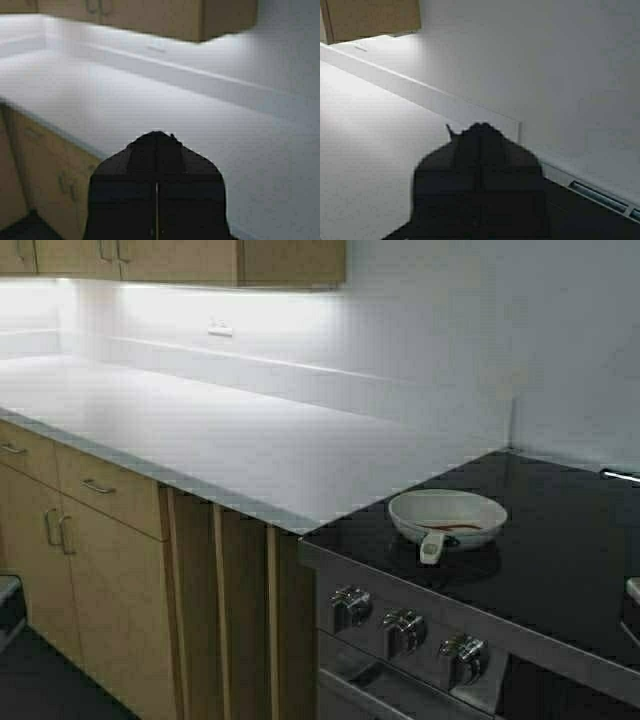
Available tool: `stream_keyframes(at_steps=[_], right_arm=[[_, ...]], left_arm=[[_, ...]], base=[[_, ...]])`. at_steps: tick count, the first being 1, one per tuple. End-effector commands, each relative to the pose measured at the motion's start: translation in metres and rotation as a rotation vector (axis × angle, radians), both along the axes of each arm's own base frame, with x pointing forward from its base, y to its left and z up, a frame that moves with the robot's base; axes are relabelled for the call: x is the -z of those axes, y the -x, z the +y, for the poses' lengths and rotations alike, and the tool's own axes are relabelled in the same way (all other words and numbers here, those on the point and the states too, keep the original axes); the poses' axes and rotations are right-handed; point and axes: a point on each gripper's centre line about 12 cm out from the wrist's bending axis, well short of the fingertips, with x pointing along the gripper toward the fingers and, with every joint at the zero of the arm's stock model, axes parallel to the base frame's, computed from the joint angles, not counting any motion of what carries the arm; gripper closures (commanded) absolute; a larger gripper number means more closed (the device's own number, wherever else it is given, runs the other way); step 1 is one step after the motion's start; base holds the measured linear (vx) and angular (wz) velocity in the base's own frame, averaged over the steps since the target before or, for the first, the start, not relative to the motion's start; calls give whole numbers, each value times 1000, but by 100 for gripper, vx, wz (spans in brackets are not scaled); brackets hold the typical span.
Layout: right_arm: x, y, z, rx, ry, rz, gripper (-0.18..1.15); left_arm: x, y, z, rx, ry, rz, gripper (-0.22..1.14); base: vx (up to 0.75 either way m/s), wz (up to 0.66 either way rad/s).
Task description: Wash the pan
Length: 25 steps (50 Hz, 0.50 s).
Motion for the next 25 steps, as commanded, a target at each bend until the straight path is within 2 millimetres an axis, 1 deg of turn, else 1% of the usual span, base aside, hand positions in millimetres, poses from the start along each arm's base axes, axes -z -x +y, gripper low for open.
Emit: stream_keyframes(at_steps=[1,3,5,6,8,14,17,25], right_arm=[[0,0,2,-13,-3,-2,91],[0,1,2,-13,-3,-5,88],[-1,2,2,-13,-3,-8,89],[-1,2,2,-12,-2,-11,90],[-2,3,2,-12,1,-14,91],[2,3,2,-10,5,-3,92],[3,3,2,-12,6,-2,92],[4,3,3,-13,8,1,92]], left_arm=[[-4,0,0,2,34,-9,92],[-5,0,-1,8,53,-8,82],[-7,-1,-3,23,73,-6,71],[-7,-2,-5,32,84,1,62],[-7,-3,-7,44,96,9,50],[-6,-14,-14,77,136,58,19],[-4,-21,-23,112,172,105,12],[13,-42,-60,246,259,208,12]], base=[[0,0],[0,0],[0,0],[0,0],[0,0],[0,0],[0,0],[0,0]])
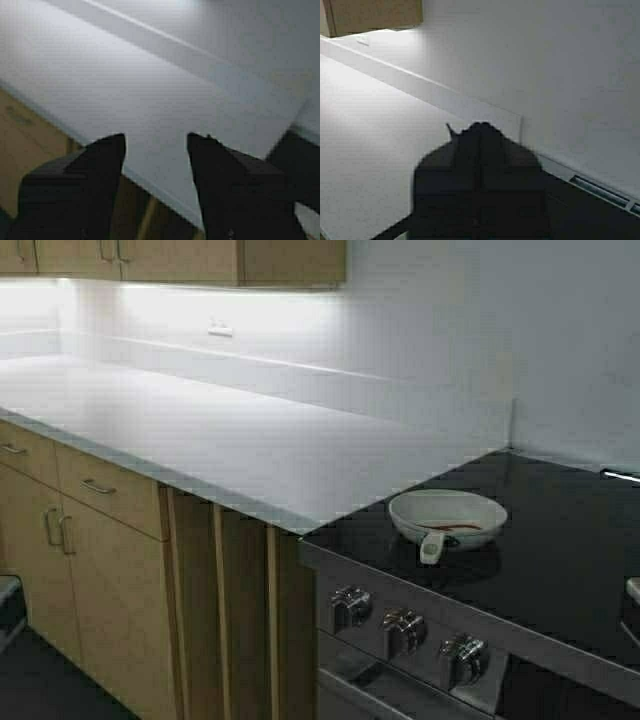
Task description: Wash the pan
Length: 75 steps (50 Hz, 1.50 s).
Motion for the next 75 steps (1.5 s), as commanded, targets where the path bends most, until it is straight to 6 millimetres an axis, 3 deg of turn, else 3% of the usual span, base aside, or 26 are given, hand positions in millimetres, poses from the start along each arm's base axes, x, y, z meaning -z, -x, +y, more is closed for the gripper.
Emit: stream_keyframes(at_steps=[1,21,41,52,65,75], right_arm=[[-3,-1,1,-3,3,-9,92],[-3,-1,1,-3,1,-8,92],[-2,-1,1,-4,0,-6,92],[0,-1,1,-4,-2,8,92],[0,-1,1,-4,-2,8,92],[1,0,1,-4,-3,11,92]], left_arm=[[4,-18,-30,105,44,31,12],[100,-61,-86,271,290,186,12],[197,-104,-141,480,677,343,12],[258,-119,-186,538,779,469,12],[307,-134,-235,598,959,570,12],[326,-142,-255,618,1044,606,12]], base=[[0,0],[0,0],[0,0],[0,0],[0,0],[0,0]])
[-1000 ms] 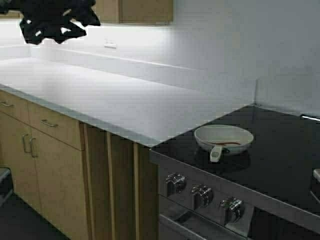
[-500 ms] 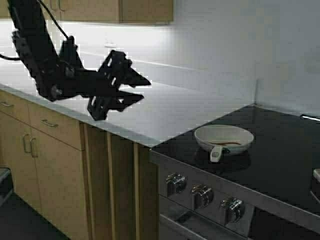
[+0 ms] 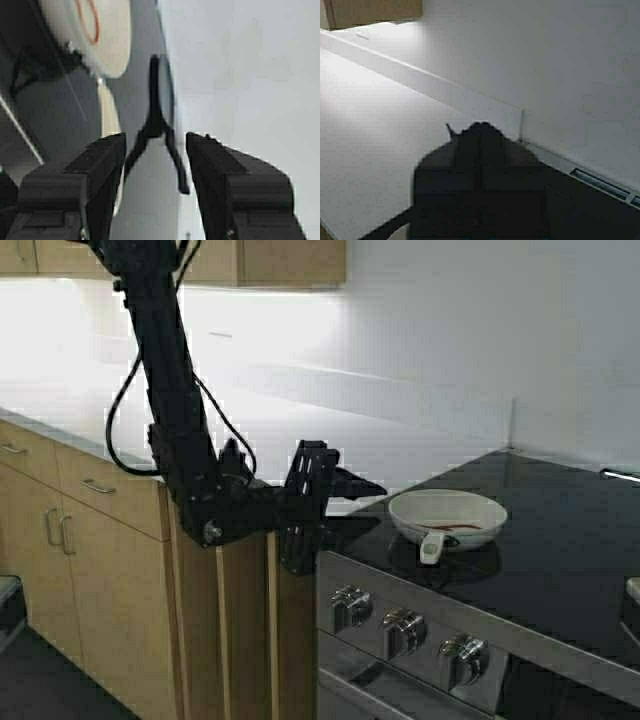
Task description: Wash the pan
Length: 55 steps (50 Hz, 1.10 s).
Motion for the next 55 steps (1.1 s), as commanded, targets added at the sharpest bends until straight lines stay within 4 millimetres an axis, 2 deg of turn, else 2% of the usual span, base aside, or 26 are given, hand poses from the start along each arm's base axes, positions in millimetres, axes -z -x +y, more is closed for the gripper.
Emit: stream_keyframes(at_steps=[1,31,55], right_arm=[[-4,-1,0,-2,0,-11,92],[-4,-1,0,-2,-5,-11,92],[-4,-1,0,-2,-5,-11,92]], left_arm=[[-5,-11,-15,9,57,-21,12],[22,-19,-51,21,97,20,10],[20,-42,-70,18,130,33,4]], base=[[0,0],[0,0],[0,0]])
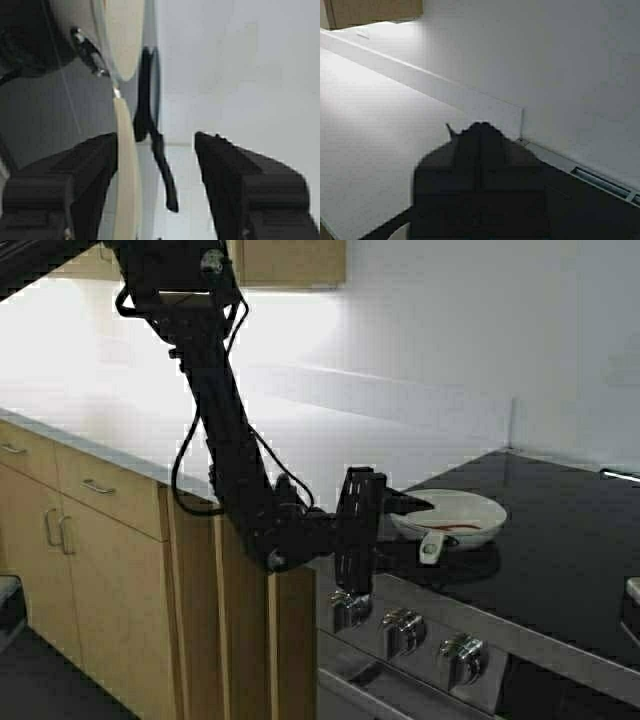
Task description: Wash the pan
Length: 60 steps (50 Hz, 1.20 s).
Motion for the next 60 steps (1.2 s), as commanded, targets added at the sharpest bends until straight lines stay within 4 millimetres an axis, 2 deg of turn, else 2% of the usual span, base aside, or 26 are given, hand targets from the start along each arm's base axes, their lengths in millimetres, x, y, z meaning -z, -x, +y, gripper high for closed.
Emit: stream_keyframes(at_steps=[1,21,35,60], right_arm=[[-5,-1,0,-2,-2,-12,92],[-5,-1,0,-2,-2,-12,92],[-5,-1,0,-2,-3,-12,92],[-5,-1,0,-2,-3,-12,92]], left_arm=[[-18,-12,-12,4,37,-35,4],[-16,-16,-44,37,28,-25,4],[-7,-10,-45,41,18,2,4],[-12,-10,-52,49,33,-8,5]], base=[[0,0],[0,0],[0,0],[0,0]])
